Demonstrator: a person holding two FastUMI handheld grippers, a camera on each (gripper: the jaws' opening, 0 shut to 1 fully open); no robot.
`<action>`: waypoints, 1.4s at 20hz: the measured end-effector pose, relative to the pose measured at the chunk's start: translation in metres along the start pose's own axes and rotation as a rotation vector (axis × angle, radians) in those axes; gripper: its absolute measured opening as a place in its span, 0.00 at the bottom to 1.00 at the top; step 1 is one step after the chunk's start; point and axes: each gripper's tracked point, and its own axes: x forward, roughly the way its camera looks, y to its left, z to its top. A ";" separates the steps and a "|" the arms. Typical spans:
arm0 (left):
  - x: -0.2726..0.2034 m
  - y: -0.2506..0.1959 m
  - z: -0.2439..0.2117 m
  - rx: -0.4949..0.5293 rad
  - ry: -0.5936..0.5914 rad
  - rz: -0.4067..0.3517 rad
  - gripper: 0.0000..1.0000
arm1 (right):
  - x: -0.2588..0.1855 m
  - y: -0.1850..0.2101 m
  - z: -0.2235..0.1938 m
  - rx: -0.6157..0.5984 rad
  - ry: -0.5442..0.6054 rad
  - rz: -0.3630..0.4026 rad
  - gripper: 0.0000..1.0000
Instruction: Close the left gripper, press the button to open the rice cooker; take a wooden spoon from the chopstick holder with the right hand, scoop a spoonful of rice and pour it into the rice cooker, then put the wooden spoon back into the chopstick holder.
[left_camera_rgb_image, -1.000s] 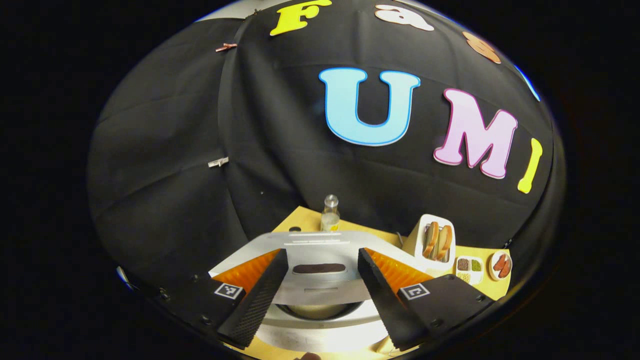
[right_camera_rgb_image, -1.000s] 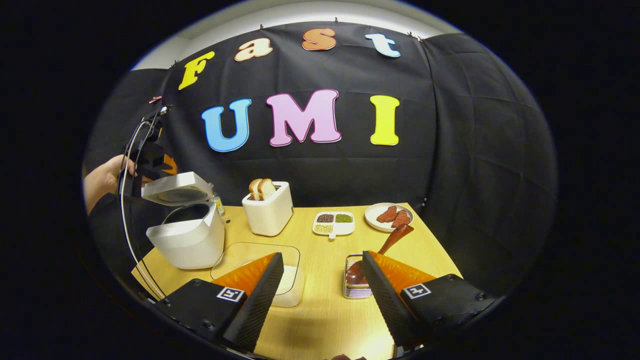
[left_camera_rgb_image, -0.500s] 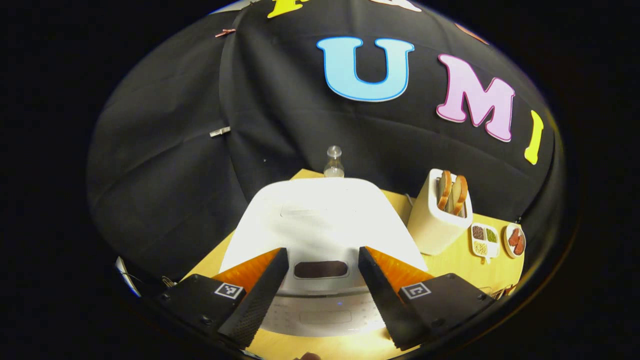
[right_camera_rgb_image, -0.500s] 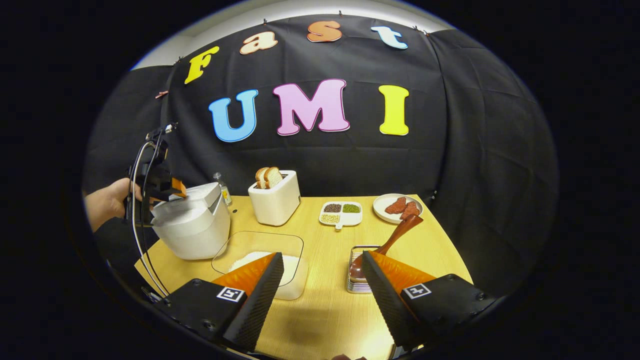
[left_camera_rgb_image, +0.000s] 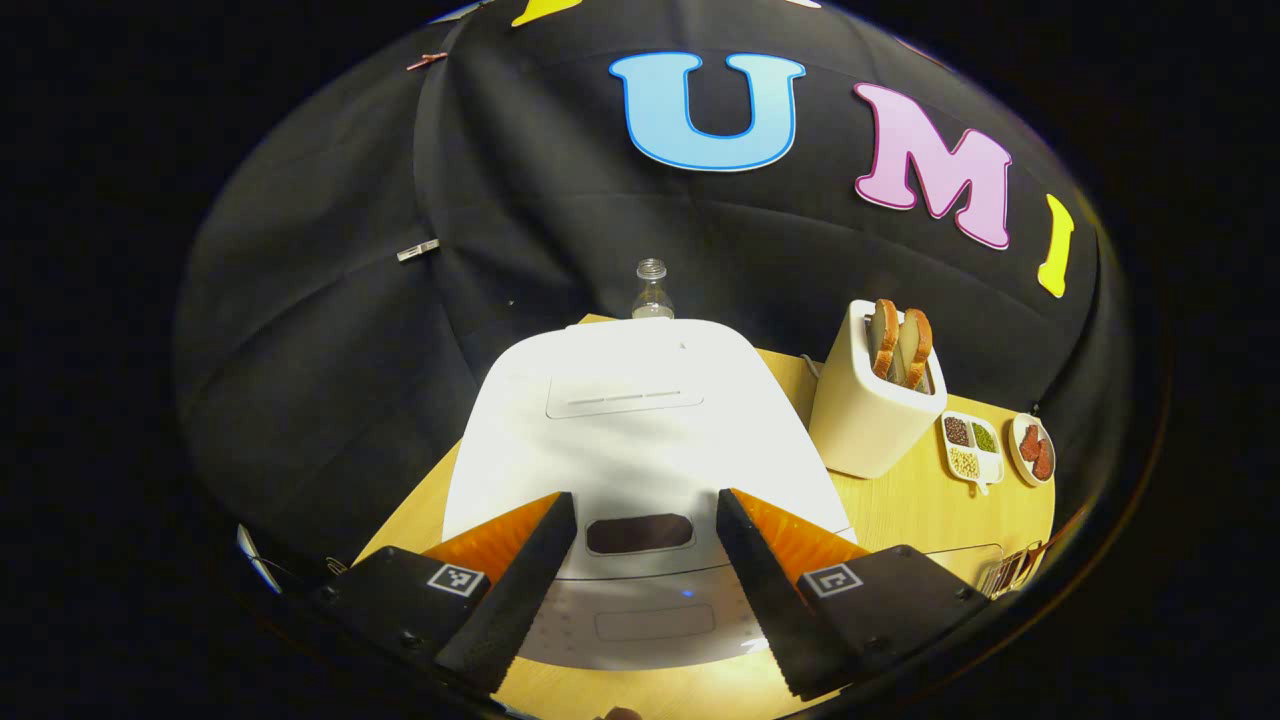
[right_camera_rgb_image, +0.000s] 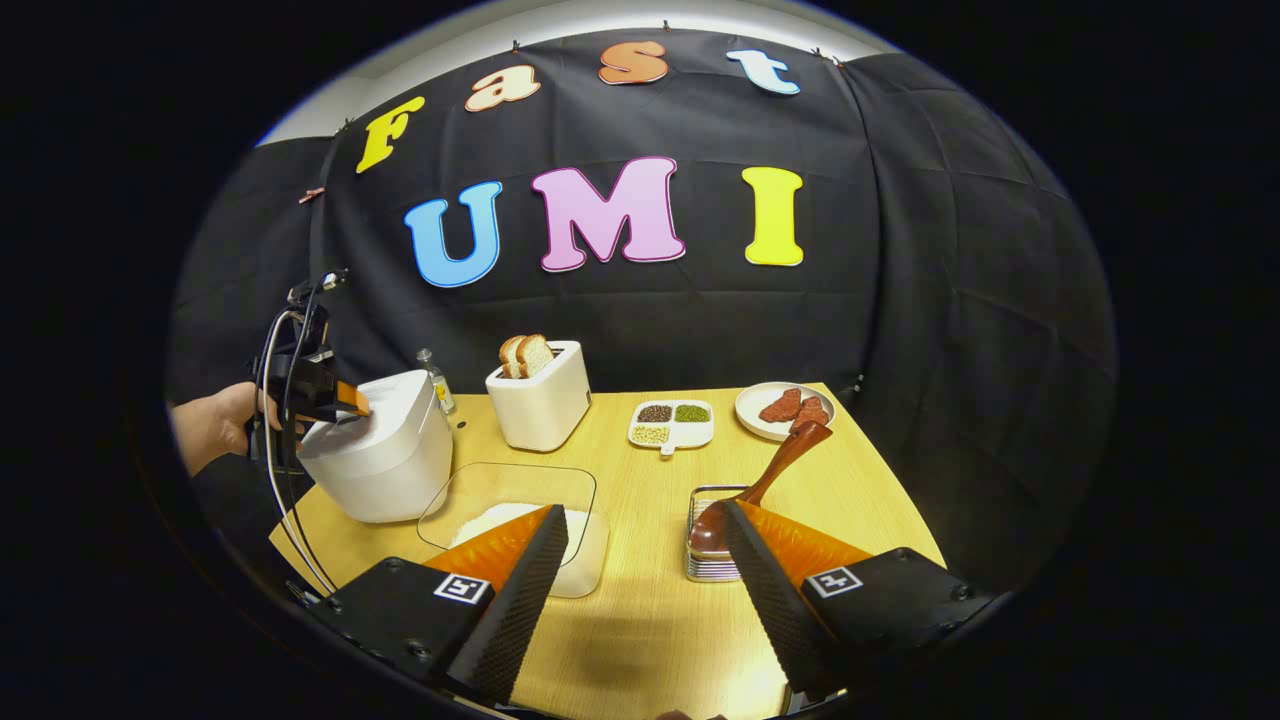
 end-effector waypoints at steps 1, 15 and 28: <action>-0.006 -0.001 0.000 -0.007 0.001 -0.016 1.00 | -0.001 0.001 0.002 -0.003 -0.007 0.001 0.99; -0.241 -0.024 0.021 0.128 -0.422 -0.252 0.96 | -0.066 0.012 0.105 -0.061 -0.210 -0.068 0.99; -0.319 -0.054 -0.024 0.088 -0.444 -0.349 0.95 | -0.154 -0.012 0.111 -0.011 -0.259 -0.058 0.99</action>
